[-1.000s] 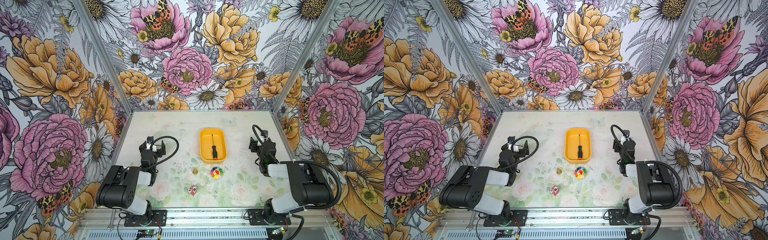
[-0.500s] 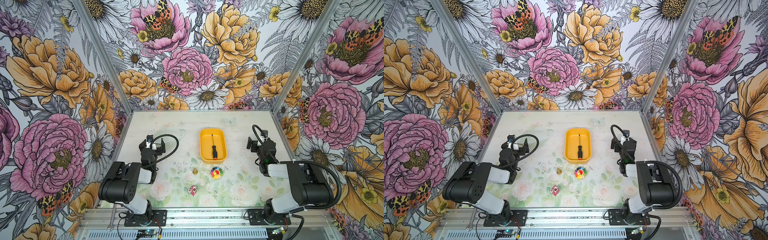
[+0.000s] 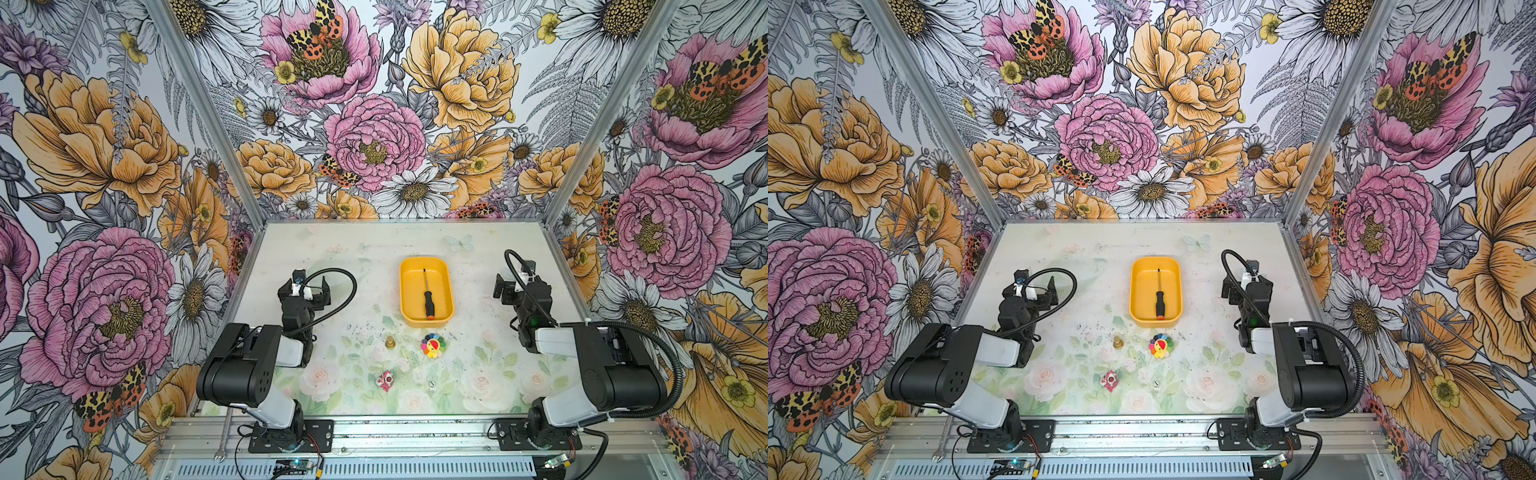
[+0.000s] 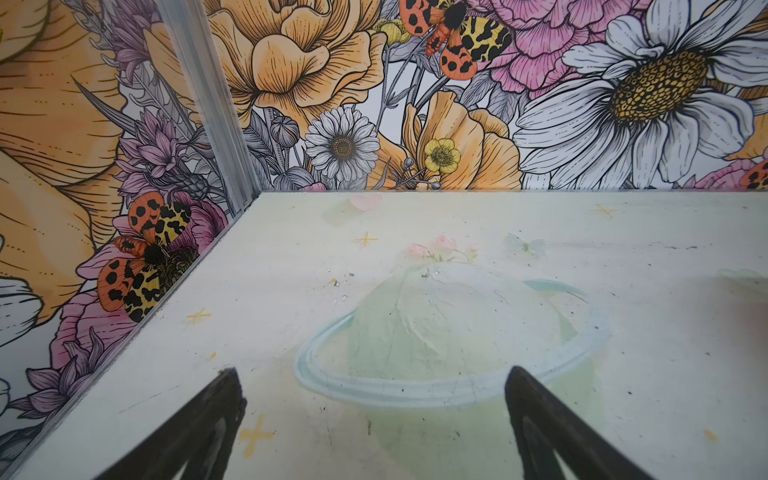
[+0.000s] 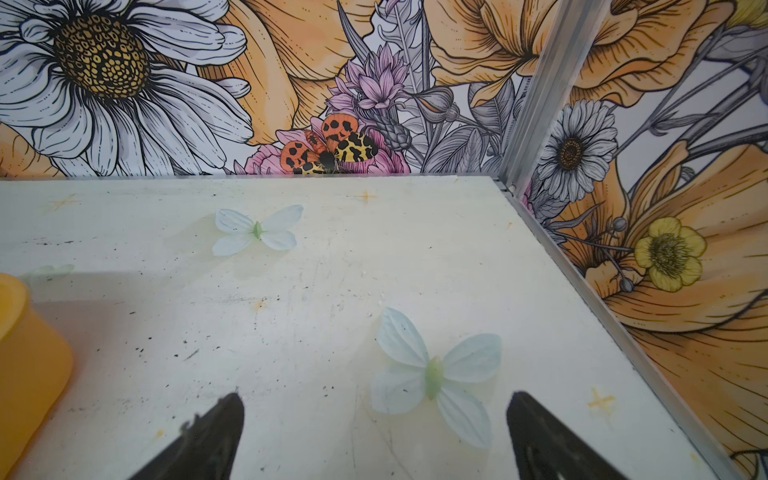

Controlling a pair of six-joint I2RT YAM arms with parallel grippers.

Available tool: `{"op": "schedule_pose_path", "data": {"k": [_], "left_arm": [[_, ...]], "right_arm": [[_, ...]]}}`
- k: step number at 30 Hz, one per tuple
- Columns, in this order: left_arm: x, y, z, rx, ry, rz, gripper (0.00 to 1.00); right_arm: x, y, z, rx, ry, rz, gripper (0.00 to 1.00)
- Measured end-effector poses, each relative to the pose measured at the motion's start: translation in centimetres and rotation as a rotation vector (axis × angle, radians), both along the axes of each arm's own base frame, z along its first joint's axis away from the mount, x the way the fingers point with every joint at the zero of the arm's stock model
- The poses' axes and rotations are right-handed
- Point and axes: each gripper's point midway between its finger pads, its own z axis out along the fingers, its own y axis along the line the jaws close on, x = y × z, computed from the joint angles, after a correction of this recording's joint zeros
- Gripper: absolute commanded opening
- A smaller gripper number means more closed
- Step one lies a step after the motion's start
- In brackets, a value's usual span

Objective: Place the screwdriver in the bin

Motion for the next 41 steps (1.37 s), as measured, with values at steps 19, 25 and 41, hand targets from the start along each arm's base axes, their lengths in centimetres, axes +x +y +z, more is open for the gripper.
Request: {"op": "schedule_pose_path", "data": {"k": [19,25,41], "left_arm": [[0.1,0.1,-0.3,0.001,0.019,0.003,0.99],[0.8,0.7,-0.3,-0.009,0.036,0.013,0.99],[1.2,1.8,-1.0,-0.058,0.077,0.037,0.99]], "right_arm": [[0.0,0.0,0.0,0.0,0.001,0.0,0.99],[0.0,0.0,0.0,0.0,0.001,0.001,0.99],[0.0,0.0,-0.1,0.005,0.002,0.008,0.99]]}}
